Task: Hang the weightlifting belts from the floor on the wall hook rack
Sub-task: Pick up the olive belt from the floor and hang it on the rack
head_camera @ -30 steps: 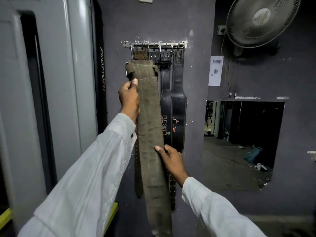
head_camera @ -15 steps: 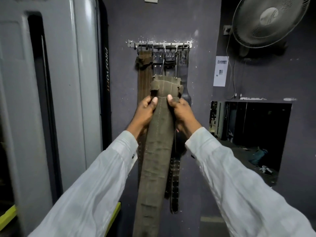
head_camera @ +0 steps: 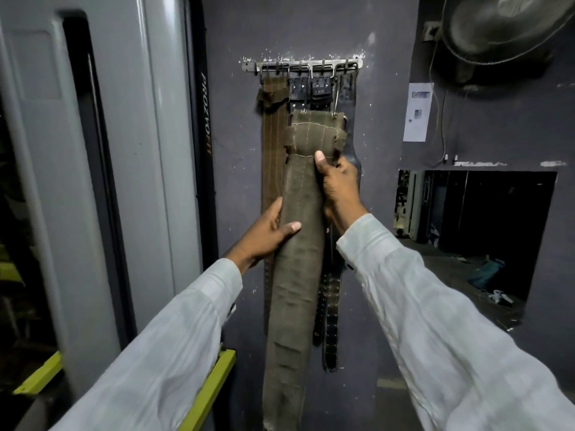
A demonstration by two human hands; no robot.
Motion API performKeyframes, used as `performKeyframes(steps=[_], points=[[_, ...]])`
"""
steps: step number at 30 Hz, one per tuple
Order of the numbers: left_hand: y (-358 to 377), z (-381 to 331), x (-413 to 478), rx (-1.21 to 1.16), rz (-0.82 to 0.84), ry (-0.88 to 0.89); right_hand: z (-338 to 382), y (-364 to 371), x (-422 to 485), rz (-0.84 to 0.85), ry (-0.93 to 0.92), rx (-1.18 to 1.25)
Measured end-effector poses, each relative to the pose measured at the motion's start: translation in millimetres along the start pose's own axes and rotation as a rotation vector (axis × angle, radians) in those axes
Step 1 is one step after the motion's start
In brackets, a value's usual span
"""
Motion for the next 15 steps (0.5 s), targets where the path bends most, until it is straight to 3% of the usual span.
performKeyframes(steps=[5, 10, 15], points=[[-9.3, 2.8, -10.5, 0.310, -0.118, 0.050, -16.1, -6.2, -0.8, -0.056, 0.038, 0.039], [16.2, 31.5, -44.8, 0.054, 0.097, -0.069, -14.8, -12.8, 2.8, -0.077, 0.024, -0.036], [-3.1, 33.7, -55.3, 0.381, -0.146, 0.034, -13.6, -4.5, 3.3, -0.031, 0.011, -0.050]])
Point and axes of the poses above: each hand's wrist, its own x-axis towards the middle knuckle, its own y-axis out of the palm, z = x × y, the point moved 10 cm from there along x, towards the middle knuckle, and after that the axes turned 11 degrees about y, right-handed, at the moved point
